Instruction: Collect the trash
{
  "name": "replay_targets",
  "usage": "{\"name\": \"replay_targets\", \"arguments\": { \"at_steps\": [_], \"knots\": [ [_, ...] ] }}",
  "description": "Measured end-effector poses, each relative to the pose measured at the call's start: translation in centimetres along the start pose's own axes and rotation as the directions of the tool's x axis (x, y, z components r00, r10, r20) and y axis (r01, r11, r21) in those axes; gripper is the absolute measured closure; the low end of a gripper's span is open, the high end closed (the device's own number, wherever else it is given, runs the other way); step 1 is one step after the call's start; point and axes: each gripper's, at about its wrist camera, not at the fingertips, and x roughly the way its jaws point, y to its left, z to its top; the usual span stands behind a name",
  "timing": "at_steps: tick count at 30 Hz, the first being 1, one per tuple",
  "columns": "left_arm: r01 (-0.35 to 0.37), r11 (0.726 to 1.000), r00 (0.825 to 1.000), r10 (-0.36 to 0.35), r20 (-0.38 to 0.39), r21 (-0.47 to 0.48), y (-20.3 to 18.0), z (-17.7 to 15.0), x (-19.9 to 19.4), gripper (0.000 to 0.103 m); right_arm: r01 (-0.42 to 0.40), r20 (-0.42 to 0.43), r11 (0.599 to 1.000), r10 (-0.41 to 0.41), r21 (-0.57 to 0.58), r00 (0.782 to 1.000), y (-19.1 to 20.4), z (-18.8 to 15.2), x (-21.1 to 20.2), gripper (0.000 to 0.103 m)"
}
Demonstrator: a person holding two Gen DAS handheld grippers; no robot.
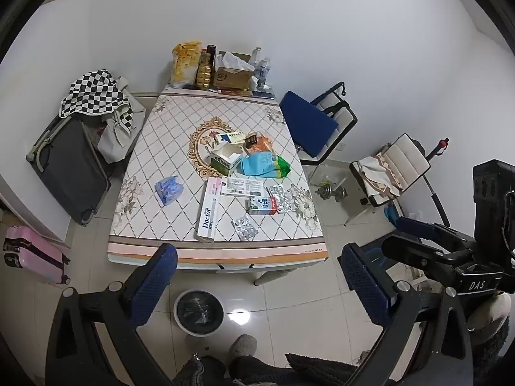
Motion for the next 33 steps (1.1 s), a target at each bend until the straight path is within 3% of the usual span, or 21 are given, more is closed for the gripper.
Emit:
{"name": "replay_targets", "arguments": {
  "at_steps": [33],
  "knots": [
    [0.062,0.998,0.998,-0.062,-0.021,0.009,0.3,0.3,0.8,0.000,-0.034,-0.013,0.999,0.034,0.009,0.999,-0.2,0.3,1.0,0.000]
  ]
}}
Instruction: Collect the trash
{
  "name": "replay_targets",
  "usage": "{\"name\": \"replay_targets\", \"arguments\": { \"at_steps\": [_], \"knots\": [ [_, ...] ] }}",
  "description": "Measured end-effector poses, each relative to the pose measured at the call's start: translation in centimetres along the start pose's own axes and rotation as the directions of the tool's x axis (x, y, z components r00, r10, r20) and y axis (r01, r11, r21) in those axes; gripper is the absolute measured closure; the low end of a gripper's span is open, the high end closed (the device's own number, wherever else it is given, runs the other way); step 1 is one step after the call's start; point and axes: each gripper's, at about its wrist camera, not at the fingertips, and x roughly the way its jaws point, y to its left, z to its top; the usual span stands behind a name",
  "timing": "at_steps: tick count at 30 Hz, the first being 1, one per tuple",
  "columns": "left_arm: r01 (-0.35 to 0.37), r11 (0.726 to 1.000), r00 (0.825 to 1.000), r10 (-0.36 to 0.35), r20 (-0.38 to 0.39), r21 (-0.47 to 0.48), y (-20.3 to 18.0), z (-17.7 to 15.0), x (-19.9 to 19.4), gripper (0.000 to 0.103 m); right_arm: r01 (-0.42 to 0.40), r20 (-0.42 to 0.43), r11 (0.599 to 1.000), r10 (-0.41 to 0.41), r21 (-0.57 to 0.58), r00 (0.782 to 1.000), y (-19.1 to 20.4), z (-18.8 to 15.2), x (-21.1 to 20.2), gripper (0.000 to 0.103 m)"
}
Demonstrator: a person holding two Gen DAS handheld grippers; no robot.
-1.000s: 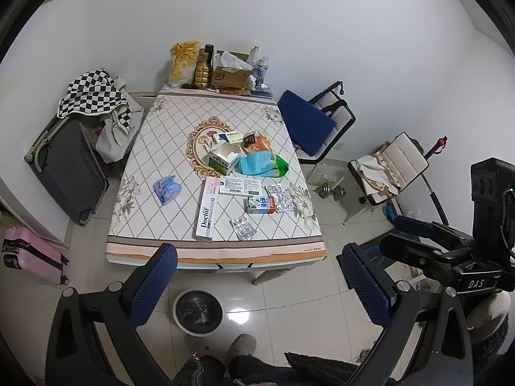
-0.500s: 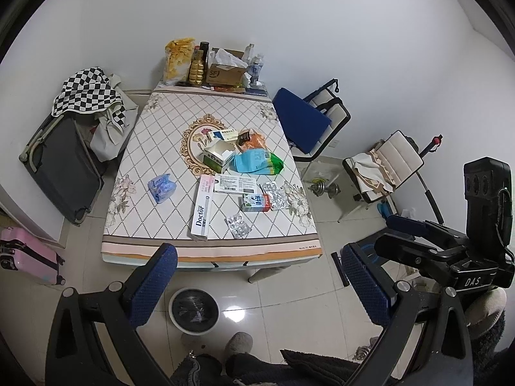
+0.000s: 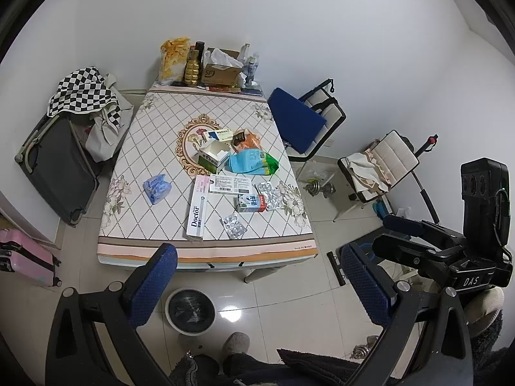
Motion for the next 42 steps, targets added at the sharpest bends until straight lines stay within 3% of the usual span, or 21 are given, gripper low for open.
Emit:
{"name": "replay_targets", "arguments": {
  "at_steps": [42],
  "knots": [
    [0.015,1.000,1.000,-0.014,-0.006,0.008,0.3,1.0,0.0,0.000,0.002,0.005,1.000,-0.002,0.003,1.000,0.5,0.5,0.0,0.000]
  ]
}}
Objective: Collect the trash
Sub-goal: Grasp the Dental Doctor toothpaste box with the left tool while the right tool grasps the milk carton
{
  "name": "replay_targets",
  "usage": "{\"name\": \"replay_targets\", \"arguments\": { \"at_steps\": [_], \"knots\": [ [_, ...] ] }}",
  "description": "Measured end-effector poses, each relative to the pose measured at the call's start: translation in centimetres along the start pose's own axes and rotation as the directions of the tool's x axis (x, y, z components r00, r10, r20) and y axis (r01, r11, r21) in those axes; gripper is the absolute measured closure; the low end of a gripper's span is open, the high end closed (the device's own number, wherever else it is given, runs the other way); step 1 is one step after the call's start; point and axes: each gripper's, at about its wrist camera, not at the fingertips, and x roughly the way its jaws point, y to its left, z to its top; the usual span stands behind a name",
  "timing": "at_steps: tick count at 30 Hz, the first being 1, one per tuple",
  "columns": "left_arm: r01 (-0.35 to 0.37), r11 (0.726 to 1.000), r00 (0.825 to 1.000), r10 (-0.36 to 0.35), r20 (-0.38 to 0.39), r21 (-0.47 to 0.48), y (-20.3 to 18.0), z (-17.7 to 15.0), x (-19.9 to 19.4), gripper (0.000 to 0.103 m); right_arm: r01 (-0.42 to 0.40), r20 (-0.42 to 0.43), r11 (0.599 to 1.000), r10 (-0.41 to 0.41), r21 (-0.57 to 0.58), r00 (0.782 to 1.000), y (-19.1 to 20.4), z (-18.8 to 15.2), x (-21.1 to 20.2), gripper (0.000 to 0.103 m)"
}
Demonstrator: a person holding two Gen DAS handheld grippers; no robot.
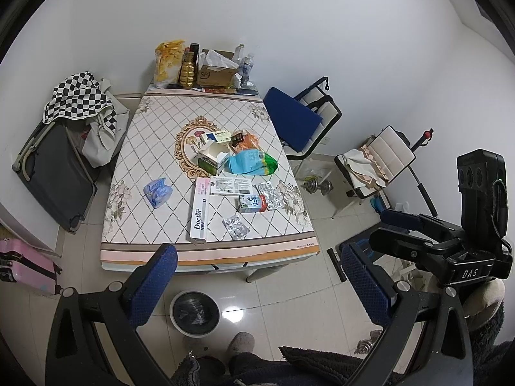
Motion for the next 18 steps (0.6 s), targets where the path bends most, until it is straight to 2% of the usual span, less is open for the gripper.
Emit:
{"name": "replay_targets", "arguments": {
  "at_steps": [2,4,6,8,11,14,18],
  "knots": [
    [-0.026,1.000,1.000,0.026,0.004,0.004,0.4,0.6,0.3,0.000,0.010,0.000,1.000,-0.010,0.014,1.000,0.1,0.1,0.3,0.000],
    [-0.118,0.993,0.993,0.118,0.017,0.020,1.0,0.9,1.2,0.000,0.035,0.004,0.998,-0.035,0.053,0.999,-0.1,0.3,0.7,0.000],
    [-0.229,0.972,0.973,0.227,0.039,0.047,1.8,1.4,2.6,0.000,0.069,0.011,0.992,-0.070,0.105,0.997,-0.3,0.5,1.5,0.000],
    [-0.324,0.944,0.946,0.322,0.044,0.067,2.8,2.0,4.6,0.000,0.118,0.020,0.979,-0.123,0.168,0.992,-1.3,0.6,2.3,0.000],
    [-0.365,0.928,0.931,0.365,0.012,0.068,4.8,2.5,8.4,0.000,0.183,0.001,0.950,-0.190,0.253,0.982,-3.8,0.9,4.4,0.000],
    [-0.388,0.919,0.919,0.392,-0.043,0.074,6.3,3.2,13.4,0.000,0.247,-0.033,0.926,-0.248,0.284,0.968,-6.7,1.5,7.4,0.000],
    [-0.415,0.906,0.895,0.423,-0.139,0.085,7.5,3.0,20.2,0.000,0.409,-0.132,0.897,-0.390,0.169,0.911,-10.7,3.6,14.1,0.000]
  ]
}}
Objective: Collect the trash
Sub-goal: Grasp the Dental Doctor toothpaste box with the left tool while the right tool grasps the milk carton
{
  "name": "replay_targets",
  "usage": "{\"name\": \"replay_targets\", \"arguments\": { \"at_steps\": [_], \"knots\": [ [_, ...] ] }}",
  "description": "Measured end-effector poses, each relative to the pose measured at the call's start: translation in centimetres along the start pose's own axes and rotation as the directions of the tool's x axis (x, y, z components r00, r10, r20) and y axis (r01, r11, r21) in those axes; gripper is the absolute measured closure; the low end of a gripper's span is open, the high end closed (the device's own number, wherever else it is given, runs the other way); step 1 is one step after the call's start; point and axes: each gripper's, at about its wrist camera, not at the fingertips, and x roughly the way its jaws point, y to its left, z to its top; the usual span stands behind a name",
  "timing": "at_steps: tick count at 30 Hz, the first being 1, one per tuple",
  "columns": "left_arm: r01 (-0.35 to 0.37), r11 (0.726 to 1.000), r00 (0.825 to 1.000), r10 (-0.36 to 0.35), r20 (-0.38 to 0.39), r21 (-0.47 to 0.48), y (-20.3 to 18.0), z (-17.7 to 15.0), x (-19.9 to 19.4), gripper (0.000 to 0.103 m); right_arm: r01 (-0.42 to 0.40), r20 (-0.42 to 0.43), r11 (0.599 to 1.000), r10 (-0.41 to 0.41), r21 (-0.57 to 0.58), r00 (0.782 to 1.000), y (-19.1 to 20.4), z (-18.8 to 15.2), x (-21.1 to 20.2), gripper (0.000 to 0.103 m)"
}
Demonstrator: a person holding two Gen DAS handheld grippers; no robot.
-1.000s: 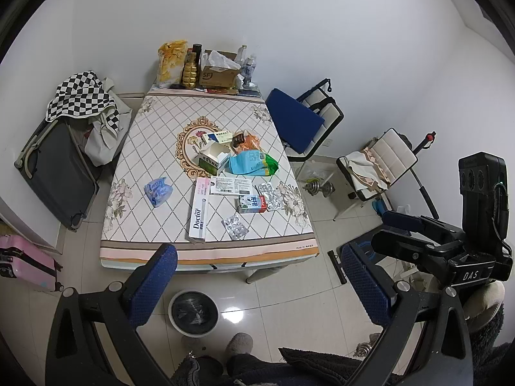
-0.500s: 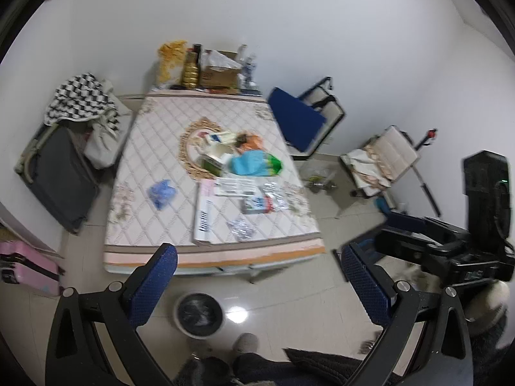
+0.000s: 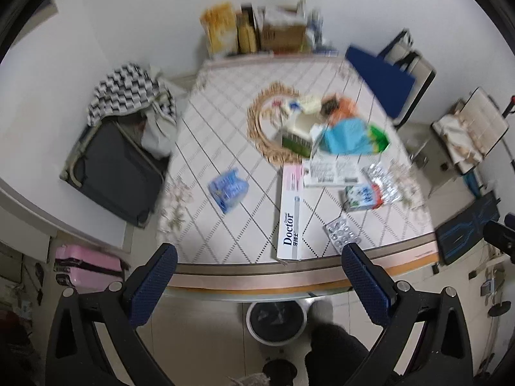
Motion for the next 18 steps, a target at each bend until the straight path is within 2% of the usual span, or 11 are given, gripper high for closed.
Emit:
{"name": "replay_targets", "arguments": {
  "at_steps": [3,5,8,10,11,12,13,15,17,18],
  "knots": [
    [-0.056,0.998,0.995,0.056,-0.088,0.004,-1.5,0.4,5.6,0.000,0.057,-0.074,0.989,-0.067,-0.140,0.995,0.2,2.5,7.0,0.000],
    [-0.103,0.995,0.986,0.101,-0.135,-0.005,-2.1,0.5,8.5,0.000,0.081,-0.128,0.962,-0.118,-0.259,0.985,0.7,4.3,12.6,0.000],
    [-0.159,0.987,0.960,0.150,-0.235,-0.024,-2.5,0.4,13.0,0.000,0.070,-0.203,0.903,-0.170,-0.424,0.964,1.8,6.0,20.0,0.007],
    [-0.188,0.981,0.940,0.169,-0.295,-0.037,-2.6,0.3,15.7,0.000,0.045,-0.239,0.833,-0.209,-0.552,0.948,3.0,6.8,24.6,0.008],
    [-0.196,0.979,0.933,0.172,-0.315,-0.046,-2.7,0.3,16.6,0.000,0.022,-0.254,0.781,-0.230,-0.625,0.940,3.8,6.9,27.1,0.008],
    [-0.206,0.977,0.926,0.175,-0.333,-0.057,-2.7,0.4,17.6,0.000,0.001,-0.264,0.746,-0.237,-0.665,0.935,4.4,6.6,28.4,0.009],
    [-0.210,0.976,0.923,0.176,-0.343,-0.064,-2.6,0.6,18.3,0.001,-0.030,-0.280,0.698,-0.247,-0.715,0.928,5.2,6.5,30.2,0.009],
    [-0.211,0.975,0.918,0.173,-0.357,-0.069,-2.8,0.8,19.5,0.002,-0.083,-0.310,0.633,-0.256,-0.769,0.916,6.1,6.0,32.6,0.009],
    [-0.190,0.979,0.917,0.152,-0.368,-0.070,-3.1,1.2,20.4,0.003,-0.118,-0.334,0.595,-0.268,-0.795,0.904,6.8,5.5,34.5,0.015],
    [-0.180,0.981,0.918,0.142,-0.371,-0.069,-3.2,1.5,20.9,0.003,-0.114,-0.328,0.581,-0.277,-0.806,0.903,7.1,5.4,35.4,0.023]
  ]
}}
